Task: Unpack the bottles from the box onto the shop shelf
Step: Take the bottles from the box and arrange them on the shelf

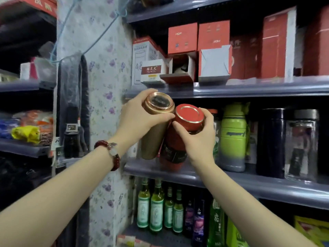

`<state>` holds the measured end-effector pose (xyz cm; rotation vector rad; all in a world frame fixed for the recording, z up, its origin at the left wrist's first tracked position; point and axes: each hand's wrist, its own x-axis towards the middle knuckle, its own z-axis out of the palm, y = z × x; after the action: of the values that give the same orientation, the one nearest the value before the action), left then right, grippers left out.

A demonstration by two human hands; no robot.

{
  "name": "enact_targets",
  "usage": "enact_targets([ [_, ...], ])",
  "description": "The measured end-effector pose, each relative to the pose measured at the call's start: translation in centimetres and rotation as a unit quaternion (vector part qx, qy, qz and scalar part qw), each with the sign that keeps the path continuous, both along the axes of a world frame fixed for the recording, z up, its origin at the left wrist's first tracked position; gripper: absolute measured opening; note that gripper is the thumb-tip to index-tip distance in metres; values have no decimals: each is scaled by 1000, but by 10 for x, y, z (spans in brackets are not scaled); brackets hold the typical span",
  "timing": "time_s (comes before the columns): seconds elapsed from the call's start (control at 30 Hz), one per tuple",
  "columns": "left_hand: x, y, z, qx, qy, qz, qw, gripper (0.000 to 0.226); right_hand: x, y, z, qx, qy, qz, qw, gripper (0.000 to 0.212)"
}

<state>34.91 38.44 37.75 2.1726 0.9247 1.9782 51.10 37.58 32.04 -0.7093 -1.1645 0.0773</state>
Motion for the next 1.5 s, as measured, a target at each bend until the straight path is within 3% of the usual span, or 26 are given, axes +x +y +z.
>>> enact_targets([
  [0.3, 30, 42, -8, 7, 0, -25, 1000, 69, 25, 30, -1, 4, 19, -41, 999, 71],
  [0.6, 29, 100, -5, -66, -56, -29, 996, 62, 32, 66, 23, -83, -37, -35, 995, 74],
  [0.7, 30, 116, -6, -77, -73, -28, 994, 74, 30, 78, 29, -109, -44, -43, 992, 78],
  [1.0, 40, 147, -2, -150, -119, -8, 982, 59, 21, 108, 47, -196, -82, -63, 975, 65],
  [1.23, 42, 173, -3, -192, -74, -32, 978, 61, 23, 114, 40, -200, -86, -83, 973, 65],
  [1.5, 40, 176, -14, -203, -88, -45, 974, 101, 20, 105, 14, -173, -143, -86, 971, 86],
])
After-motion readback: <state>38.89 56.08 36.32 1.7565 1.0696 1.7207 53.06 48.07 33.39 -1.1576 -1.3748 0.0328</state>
